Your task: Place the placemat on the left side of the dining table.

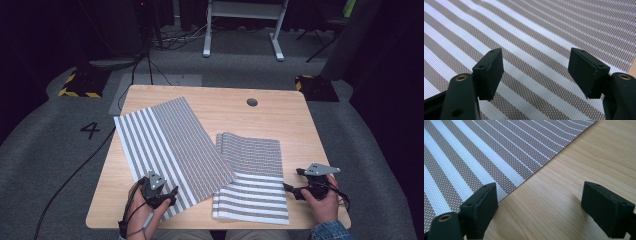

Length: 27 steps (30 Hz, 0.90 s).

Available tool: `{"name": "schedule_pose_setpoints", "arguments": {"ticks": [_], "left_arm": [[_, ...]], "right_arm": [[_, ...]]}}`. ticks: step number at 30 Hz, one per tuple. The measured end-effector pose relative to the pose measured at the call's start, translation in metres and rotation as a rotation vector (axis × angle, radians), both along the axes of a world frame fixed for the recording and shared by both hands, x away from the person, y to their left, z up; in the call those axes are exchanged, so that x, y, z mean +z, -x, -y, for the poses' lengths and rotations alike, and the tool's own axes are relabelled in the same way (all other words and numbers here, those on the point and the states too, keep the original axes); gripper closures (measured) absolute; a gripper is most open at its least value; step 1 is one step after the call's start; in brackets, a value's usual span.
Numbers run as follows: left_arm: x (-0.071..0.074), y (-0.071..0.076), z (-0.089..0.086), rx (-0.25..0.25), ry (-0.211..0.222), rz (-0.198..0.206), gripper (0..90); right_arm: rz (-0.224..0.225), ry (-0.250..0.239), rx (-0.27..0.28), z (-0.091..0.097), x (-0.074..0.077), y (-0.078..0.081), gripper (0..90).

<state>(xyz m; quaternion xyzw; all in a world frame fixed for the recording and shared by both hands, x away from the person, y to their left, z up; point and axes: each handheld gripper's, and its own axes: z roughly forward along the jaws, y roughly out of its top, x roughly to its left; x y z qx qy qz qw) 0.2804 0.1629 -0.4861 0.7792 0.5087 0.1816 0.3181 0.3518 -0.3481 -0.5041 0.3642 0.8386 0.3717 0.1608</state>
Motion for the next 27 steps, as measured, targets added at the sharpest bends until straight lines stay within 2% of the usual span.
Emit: {"name": "schedule_pose_setpoints", "arguments": {"ticks": [3,4,7,10,16,18,20,24,27], "left_arm": [[-0.007,0.0,0.005,-0.026,-0.017,-0.063,26.1],[-0.009,0.0,0.006,-0.03,-0.028,-0.045,24.5],[-0.01,-0.001,0.006,-0.043,-0.015,-0.043,23.6],[-0.01,-0.001,0.007,-0.024,-0.017,-0.043,24.7],[-0.005,-0.008,0.009,-0.028,-0.043,-0.093,25.7],[-0.004,-0.009,0.009,-0.022,-0.047,-0.095,27.2],[-0.003,-0.011,0.007,-0.017,-0.046,-0.091,31.6],[-0.002,-0.015,0.001,-0.012,-0.039,-0.082,47.2],[-0.002,-0.021,-0.006,-0.011,-0.046,-0.055,64.7]], "right_arm": [[0.0,0.0,0.0,0.0,0.0,0.0,14.0],[0.0,0.0,0.0,0.0,0.0,0.0,13.9],[0.001,0.002,0.001,0.0,0.0,0.0,13.8],[0.004,0.0,0.0,0.0,0.0,0.0,13.8],[0.004,0.001,0.0,0.0,0.0,0.0,13.8],[0.005,0.001,0.0,0.0,0.0,0.0,13.8],[0.005,0.001,0.0,0.0,0.0,0.0,13.8],[0.005,0.001,0.0,0.0,0.0,0.0,13.8],[0.005,0.001,0.0,0.0,0.0,0.0,13.8]]}}
